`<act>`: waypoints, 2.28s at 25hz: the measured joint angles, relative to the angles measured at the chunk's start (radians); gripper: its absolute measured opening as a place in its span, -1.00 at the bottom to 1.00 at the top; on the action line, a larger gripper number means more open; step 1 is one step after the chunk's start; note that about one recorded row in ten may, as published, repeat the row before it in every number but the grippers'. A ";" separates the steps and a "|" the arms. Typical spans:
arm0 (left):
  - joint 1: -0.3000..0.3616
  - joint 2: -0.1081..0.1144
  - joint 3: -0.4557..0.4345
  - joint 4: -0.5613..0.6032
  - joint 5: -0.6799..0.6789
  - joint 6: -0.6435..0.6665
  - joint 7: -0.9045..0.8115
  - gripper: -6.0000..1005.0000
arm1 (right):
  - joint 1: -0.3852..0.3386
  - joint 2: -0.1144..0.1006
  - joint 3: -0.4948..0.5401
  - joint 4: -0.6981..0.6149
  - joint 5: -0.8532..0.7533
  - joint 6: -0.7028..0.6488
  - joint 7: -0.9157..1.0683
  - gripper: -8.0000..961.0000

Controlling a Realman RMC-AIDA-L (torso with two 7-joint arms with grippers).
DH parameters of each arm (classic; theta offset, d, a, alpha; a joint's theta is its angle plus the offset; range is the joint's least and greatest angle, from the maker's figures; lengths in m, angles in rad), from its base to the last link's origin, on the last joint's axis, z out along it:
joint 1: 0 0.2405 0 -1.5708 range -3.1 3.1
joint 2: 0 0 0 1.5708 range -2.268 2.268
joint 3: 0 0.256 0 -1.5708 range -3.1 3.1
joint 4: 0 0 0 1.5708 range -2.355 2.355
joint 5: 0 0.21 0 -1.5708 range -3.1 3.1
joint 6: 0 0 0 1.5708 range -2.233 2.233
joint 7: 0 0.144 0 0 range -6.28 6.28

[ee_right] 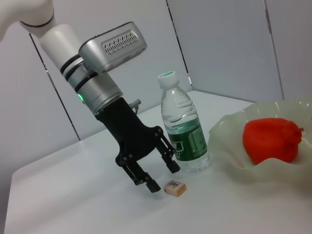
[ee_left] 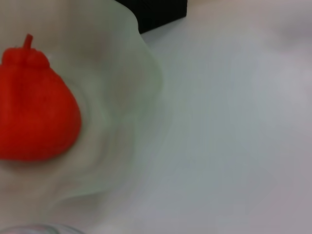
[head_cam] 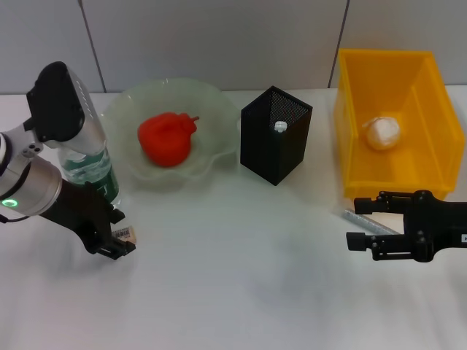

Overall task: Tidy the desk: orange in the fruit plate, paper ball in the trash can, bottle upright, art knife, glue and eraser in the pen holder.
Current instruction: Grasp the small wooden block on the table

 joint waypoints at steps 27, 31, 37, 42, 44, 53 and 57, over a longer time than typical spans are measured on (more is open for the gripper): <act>-0.002 0.001 0.072 -0.020 0.036 -0.062 -0.033 -0.06 | -0.003 0.000 0.001 -0.002 0.000 -0.001 0.000 0.63; -0.002 0.001 0.080 -0.024 0.062 -0.076 -0.041 -0.13 | -0.004 0.000 0.001 -0.001 0.000 -0.003 0.000 0.63; -0.005 0.000 0.085 -0.034 0.066 -0.079 -0.049 -0.16 | -0.003 0.000 0.001 -0.001 0.000 -0.006 0.000 0.63; -0.008 -0.001 0.090 -0.036 0.067 -0.080 -0.049 -0.16 | -0.001 0.000 0.001 -0.001 0.000 -0.006 0.000 0.63; -0.010 -0.001 0.091 -0.040 0.067 -0.081 -0.049 -0.16 | 0.000 0.000 0.001 0.000 0.000 -0.006 0.000 0.63; -0.028 0.000 0.099 -0.078 0.068 -0.101 -0.050 -0.19 | 0.000 0.000 0.001 0.000 0.000 -0.005 0.000 0.63; -0.028 0.000 0.100 -0.078 0.069 -0.103 -0.050 -0.19 | -0.001 0.000 0.001 0.000 0.000 -0.005 0.000 0.63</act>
